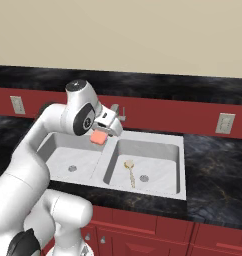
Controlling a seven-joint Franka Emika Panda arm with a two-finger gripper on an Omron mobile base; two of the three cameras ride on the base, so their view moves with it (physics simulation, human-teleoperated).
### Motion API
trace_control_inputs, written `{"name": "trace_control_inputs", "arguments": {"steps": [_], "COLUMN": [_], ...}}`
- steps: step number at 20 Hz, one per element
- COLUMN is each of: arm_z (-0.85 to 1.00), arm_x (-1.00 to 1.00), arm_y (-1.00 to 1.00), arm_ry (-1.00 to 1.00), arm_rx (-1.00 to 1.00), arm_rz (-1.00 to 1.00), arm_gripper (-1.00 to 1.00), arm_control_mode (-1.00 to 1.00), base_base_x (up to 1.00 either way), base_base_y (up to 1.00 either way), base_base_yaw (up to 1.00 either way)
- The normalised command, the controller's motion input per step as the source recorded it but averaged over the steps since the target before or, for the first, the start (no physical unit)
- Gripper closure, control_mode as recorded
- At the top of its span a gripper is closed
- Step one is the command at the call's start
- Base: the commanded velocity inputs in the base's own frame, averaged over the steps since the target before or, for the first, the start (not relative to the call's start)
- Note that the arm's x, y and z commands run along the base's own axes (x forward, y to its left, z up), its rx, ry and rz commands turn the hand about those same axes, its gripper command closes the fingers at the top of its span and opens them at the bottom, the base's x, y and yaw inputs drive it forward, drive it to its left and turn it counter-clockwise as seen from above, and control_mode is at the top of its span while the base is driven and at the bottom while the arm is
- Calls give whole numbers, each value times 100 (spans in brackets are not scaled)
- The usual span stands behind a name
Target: Pick up the dish brush and bar soap from the sink, and place them back in the cabinet, and close the cabinet doors.
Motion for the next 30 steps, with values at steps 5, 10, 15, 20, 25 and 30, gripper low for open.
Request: {"name": "trace_control_inputs", "arguments": {"steps": [5, 10, 15, 20, 25, 30], "arm_z": [44, 43, 23, 14, 1, 1], "arm_x": [-1, 0, 0, 0, 0, 0], "arm_y": [43, 32, 23, 18, 4, 0], "arm_ry": [-6, -8, -9, -2, 0, 0], "arm_rx": [-1, 0, 0, 0, 0, 0], "arm_rz": [-1, 0, 0, 1, 12, 22], "arm_gripper": [100, 100, 100, 100, 100, 100], "arm_control_mode": [-100, -100, -100, -100, -100, -100], "base_base_x": [0, 0, 0, 0, 0, 0], "base_base_y": [0, 0, 0, 0, 0, 0], "base_base_yaw": [0, 0, 0, 0, 0, 0]}}
